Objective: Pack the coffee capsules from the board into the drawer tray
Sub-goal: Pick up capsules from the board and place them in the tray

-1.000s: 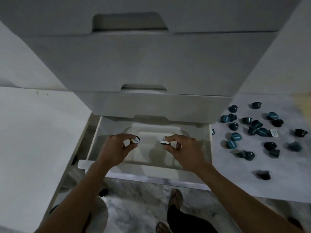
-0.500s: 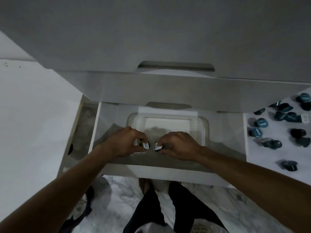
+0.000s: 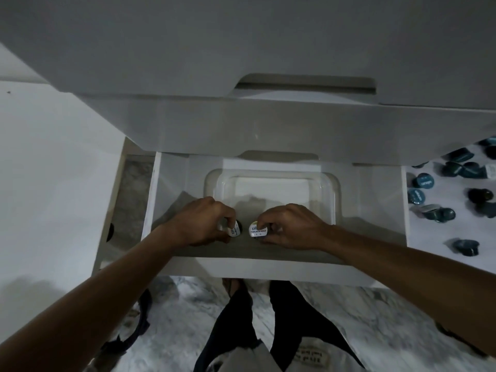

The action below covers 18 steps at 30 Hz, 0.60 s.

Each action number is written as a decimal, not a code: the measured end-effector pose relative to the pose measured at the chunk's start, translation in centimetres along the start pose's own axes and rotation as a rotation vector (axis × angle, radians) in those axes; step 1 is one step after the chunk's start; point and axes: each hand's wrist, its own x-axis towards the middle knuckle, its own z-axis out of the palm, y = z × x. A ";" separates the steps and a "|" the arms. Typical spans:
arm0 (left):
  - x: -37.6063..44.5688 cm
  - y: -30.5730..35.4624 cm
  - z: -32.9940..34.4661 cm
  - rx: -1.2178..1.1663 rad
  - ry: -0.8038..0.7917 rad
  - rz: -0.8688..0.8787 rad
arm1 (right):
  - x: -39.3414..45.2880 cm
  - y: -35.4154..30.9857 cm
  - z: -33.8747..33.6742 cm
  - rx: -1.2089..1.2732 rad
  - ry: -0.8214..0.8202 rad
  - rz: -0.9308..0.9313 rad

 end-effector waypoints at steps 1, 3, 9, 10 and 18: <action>-0.1 0.0 0.0 -0.004 -0.014 -0.002 | -0.1 0.1 -0.1 0.010 -0.018 0.009; -0.4 0.0 -0.1 -0.014 -0.019 0.003 | -0.2 0.2 -0.2 0.034 -0.048 0.028; -0.6 0.2 -0.1 -0.063 0.003 0.012 | 0.2 -0.1 -0.1 0.040 -0.111 0.049; -0.6 0.3 -0.2 -0.069 0.008 0.019 | 0.3 -0.2 0.0 0.040 -0.116 0.050; -0.7 -0.2 -0.2 -0.070 0.000 0.036 | 1.5 -1.4 0.6 0.080 -0.111 0.045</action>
